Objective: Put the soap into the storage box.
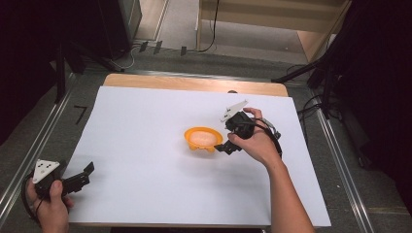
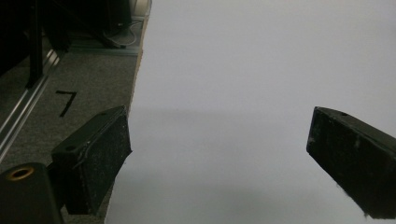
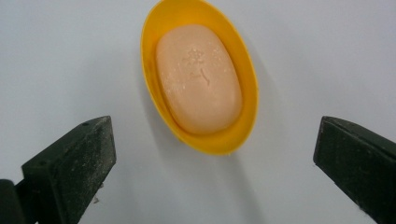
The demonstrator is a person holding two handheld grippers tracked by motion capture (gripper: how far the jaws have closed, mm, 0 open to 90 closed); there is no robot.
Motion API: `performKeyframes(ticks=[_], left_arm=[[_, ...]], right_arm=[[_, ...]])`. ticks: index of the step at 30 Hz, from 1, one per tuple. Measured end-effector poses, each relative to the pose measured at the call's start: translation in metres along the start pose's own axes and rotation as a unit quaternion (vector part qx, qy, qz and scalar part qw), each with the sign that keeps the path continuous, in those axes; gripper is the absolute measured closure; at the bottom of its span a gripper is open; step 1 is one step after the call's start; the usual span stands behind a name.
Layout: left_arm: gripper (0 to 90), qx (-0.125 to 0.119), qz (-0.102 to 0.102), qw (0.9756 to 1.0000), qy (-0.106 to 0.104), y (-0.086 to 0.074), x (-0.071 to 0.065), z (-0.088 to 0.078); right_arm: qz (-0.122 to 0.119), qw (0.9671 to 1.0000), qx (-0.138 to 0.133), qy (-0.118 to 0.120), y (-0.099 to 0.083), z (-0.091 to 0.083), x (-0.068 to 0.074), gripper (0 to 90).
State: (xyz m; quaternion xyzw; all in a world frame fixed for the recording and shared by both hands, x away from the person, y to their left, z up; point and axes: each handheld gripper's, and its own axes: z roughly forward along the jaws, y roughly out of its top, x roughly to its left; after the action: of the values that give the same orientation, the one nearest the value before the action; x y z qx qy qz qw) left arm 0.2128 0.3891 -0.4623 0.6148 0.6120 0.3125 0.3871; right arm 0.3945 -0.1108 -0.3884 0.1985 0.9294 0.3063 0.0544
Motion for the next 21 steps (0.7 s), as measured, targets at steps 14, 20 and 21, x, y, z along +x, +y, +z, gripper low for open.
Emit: performKeyframes(ticks=[14,20,21], left_arm=[[6.8,0.0,0.003,1.0,-0.005,0.0,0.0,0.0],[6.8,0.0,0.004,1.0,-0.004,0.0,0.0,0.0],[6.8,0.0,0.004,1.0,-0.004,0.0,0.0,0.0]], right_arm=[[0.068,0.9955,-0.061,-0.025,-0.054,-0.012,0.002,0.0],[0.091,0.9916,-0.083,-0.041,-0.074,-0.015,0.005,0.0],[0.093,0.9912,-0.085,-0.042,-0.077,-0.015,0.005,0.0]])
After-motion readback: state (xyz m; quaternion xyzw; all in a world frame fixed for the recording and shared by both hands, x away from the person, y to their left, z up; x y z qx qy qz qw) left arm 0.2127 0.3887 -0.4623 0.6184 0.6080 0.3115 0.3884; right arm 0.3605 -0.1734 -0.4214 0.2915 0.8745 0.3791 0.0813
